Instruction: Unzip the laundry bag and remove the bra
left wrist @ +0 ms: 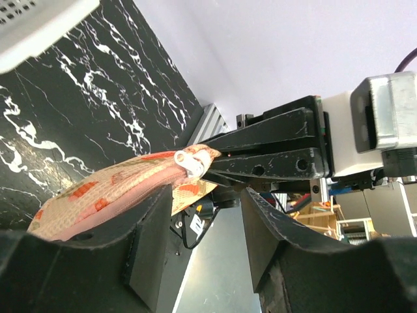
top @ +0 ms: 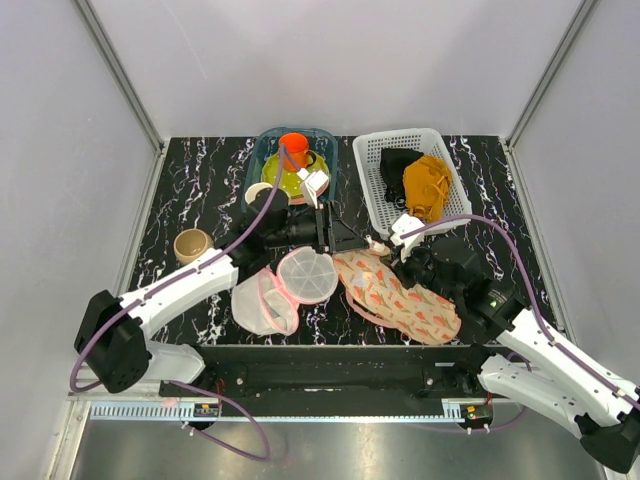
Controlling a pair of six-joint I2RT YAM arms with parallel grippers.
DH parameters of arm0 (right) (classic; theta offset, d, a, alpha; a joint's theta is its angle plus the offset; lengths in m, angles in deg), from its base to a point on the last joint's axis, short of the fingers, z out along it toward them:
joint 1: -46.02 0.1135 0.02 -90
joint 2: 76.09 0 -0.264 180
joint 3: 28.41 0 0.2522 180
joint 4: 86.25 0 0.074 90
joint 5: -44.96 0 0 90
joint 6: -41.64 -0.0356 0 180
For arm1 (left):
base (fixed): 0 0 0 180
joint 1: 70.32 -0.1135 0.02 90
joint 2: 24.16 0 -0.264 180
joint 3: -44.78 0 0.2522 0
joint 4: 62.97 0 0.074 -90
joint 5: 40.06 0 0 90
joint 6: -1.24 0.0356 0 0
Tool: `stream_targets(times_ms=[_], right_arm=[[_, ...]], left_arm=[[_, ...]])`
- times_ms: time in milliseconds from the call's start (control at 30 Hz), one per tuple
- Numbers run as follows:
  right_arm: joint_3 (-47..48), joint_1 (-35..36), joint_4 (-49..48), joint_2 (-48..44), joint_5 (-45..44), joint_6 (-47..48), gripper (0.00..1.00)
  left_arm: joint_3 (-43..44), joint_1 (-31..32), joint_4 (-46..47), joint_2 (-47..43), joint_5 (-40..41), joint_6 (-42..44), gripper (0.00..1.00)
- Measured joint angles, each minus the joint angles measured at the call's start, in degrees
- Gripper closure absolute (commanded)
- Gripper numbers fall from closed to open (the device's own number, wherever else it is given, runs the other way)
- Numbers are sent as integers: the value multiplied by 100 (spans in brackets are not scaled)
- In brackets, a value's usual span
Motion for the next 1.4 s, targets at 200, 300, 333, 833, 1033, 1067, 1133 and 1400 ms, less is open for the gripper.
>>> stream_targets(times_ms=[200, 300, 333, 833, 1033, 1067, 1133, 1400], right_arm=[[-13, 0, -24, -4, -24, 0, 100], [-13, 0, -24, -4, -22, 0, 100], [-13, 0, -24, -4, -22, 0, 100], [-28, 0, 17, -9, -52, 0, 100], [-28, 0, -24, -11, -68, 0, 100], [-28, 0, -24, -11, -70, 0, 100], [-28, 0, -24, -11, -72, 2, 100], [-33, 0, -24, -11, -103, 7, 100]], left_arm=[[0, -26, -68, -262, 304, 44, 47], [20, -35, -120, -280, 378, 70, 44], [24, -39, -151, -267, 391, 74, 42], [44, -57, 632, 396, 153, -487, 55], [28, -57, 885, 422, -24, -640, 63], [20, -57, 909, 422, -31, -645, 63], [-11, -57, 944, 422, -50, -649, 67], [-76, -57, 1003, 422, -66, -669, 74]])
